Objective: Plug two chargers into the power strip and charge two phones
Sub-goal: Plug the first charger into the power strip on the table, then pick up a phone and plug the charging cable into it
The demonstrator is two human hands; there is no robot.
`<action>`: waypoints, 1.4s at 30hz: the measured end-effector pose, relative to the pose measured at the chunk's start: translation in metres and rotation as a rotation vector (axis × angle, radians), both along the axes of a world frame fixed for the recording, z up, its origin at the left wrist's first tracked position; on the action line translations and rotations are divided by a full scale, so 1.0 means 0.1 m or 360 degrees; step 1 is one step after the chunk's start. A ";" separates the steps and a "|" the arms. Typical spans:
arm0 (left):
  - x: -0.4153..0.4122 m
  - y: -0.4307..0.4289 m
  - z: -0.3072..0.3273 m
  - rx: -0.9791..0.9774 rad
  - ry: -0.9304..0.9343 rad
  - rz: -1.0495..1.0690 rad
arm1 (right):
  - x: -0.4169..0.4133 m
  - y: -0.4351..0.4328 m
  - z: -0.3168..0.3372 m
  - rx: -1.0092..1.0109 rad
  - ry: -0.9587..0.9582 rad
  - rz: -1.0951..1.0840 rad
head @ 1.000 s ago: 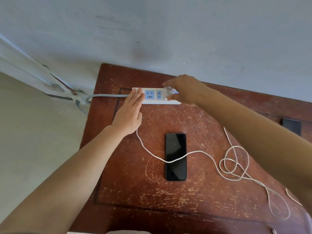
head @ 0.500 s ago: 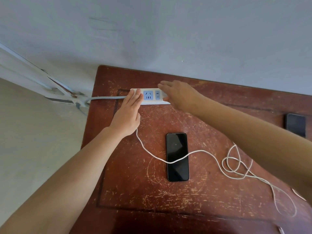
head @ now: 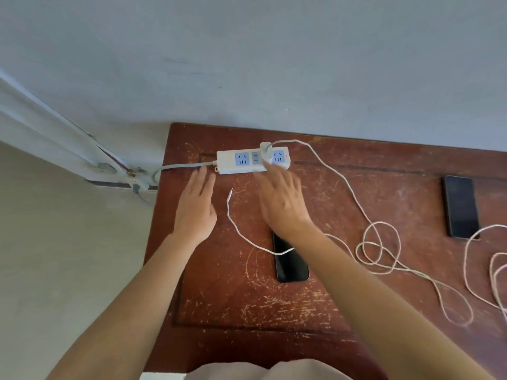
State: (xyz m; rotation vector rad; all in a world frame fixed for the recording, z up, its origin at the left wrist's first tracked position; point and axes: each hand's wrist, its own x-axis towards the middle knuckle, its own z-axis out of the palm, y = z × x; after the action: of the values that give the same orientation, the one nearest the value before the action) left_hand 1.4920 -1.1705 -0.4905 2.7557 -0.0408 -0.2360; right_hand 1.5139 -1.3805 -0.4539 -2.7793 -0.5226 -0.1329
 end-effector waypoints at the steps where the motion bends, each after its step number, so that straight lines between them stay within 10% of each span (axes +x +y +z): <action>1: -0.20 0.03 -0.02 0.0045 -0.0014 0.0059 | -0.18 0.05 -0.04 0.0078 0.0140 -0.0050; 16: -1.12 0.06 -0.22 0.0433 0.0345 -0.0041 | -1.27 -0.10 -0.08 0.0047 0.0665 -0.0383; 23: -1.10 -0.20 -0.04 0.0422 0.0471 0.0103 | -1.66 -0.92 0.08 0.0990 0.0808 -0.1054; 31: -1.26 -1.19 0.21 -0.0396 0.0483 0.0666 | -2.11 -1.59 0.14 0.2071 0.0950 -0.1290; 42: -0.71 -2.14 0.11 0.0200 0.0553 0.0747 | -2.62 -2.36 -0.12 0.1953 0.1111 -0.1534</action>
State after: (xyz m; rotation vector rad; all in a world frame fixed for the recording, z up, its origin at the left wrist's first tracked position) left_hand 1.4211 -1.3845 -0.4798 2.7050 0.7211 -0.5934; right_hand 1.2521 -1.6163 -0.4657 -1.4573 0.8264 0.2344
